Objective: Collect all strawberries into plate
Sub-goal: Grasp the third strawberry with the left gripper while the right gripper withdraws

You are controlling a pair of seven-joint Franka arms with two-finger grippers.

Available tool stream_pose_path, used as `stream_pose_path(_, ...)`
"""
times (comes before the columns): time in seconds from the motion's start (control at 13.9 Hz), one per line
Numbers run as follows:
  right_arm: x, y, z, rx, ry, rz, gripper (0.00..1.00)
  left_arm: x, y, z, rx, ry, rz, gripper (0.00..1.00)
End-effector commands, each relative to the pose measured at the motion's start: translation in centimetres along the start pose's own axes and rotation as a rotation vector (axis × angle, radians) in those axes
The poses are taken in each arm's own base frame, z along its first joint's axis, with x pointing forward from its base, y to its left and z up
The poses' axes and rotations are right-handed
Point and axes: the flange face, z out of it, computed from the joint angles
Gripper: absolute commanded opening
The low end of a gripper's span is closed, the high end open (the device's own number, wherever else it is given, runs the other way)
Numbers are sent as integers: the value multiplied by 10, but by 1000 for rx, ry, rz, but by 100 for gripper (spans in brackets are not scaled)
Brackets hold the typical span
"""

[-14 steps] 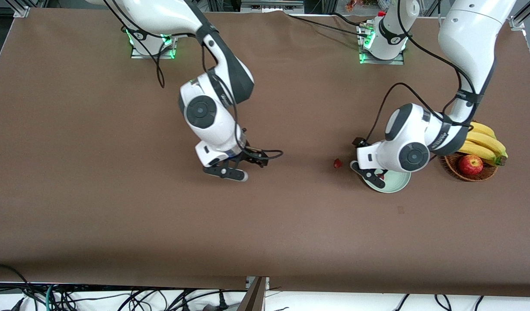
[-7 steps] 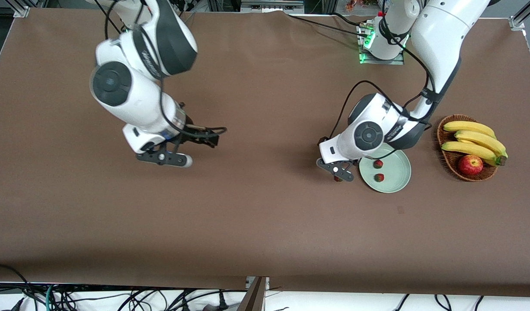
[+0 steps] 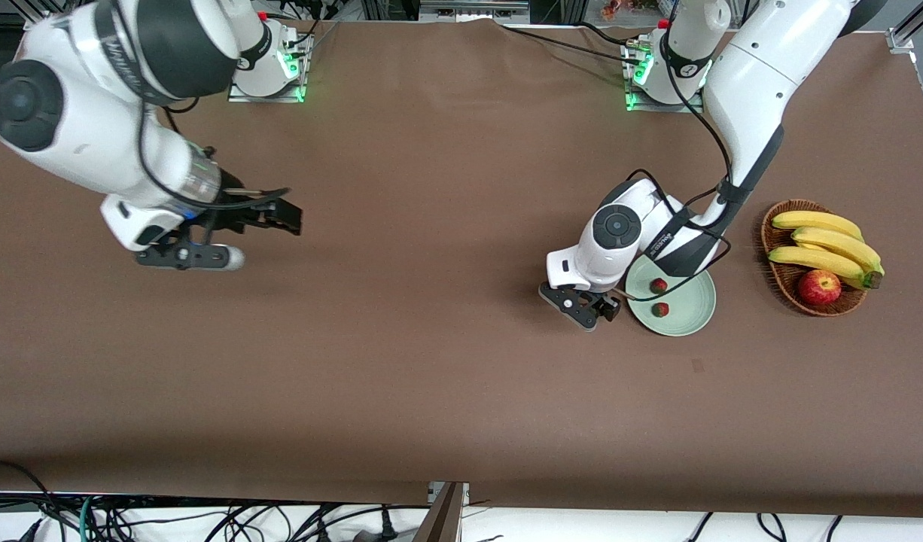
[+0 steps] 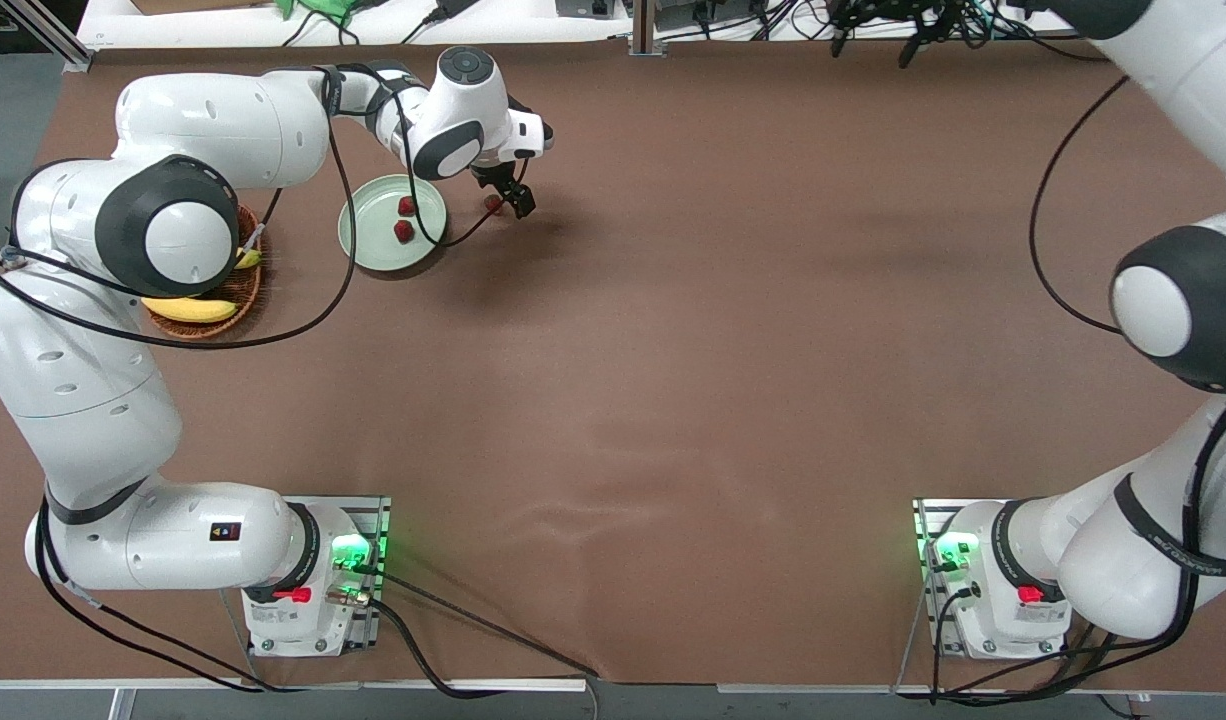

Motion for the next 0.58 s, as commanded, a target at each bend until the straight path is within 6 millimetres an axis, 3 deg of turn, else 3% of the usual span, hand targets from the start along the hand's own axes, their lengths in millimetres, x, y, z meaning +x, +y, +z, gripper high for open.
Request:
stream_pose_path(0.0,-38,34,-13,-25,15,-52,100,-2,-4,5,19,11,21,100)
stream_pose_path(0.29,-72,90,-32,-86,38,-117,100,-8,-4,24,4,-14,20,100)
stream_pose_path(0.36,-78,96,-37,-88,42,-132,100,-9,-3,29,-4,-20,19,87)
stream_pose_path(0.5,-76,106,-47,-114,60,-140,100,-10,-4,29,-4,-21,19,46)
